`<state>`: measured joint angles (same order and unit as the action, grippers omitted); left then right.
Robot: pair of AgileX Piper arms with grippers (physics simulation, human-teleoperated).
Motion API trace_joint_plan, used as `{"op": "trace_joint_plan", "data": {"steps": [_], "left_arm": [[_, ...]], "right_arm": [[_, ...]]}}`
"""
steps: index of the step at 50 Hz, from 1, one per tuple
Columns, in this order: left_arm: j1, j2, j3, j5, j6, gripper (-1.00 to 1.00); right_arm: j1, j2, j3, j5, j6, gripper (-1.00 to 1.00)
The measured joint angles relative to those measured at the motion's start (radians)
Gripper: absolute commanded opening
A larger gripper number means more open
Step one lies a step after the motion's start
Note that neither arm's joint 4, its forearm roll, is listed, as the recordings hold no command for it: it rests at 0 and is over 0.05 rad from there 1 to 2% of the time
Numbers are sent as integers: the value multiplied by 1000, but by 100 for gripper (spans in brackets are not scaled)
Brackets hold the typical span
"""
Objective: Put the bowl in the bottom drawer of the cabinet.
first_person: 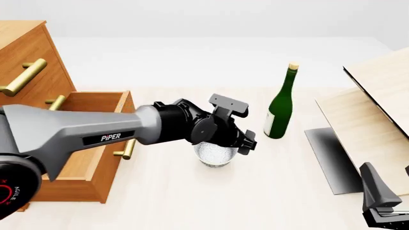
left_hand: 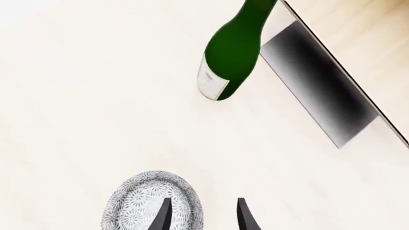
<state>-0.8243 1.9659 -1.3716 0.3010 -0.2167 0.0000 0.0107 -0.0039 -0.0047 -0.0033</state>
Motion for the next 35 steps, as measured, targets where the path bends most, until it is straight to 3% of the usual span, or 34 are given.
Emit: {"op": "trace_joint_plan", "data": {"steps": [35], "left_arm": [[0,27,21,-24,-32,100]], "right_arm": [[0,0,0,0,0,100]]}}
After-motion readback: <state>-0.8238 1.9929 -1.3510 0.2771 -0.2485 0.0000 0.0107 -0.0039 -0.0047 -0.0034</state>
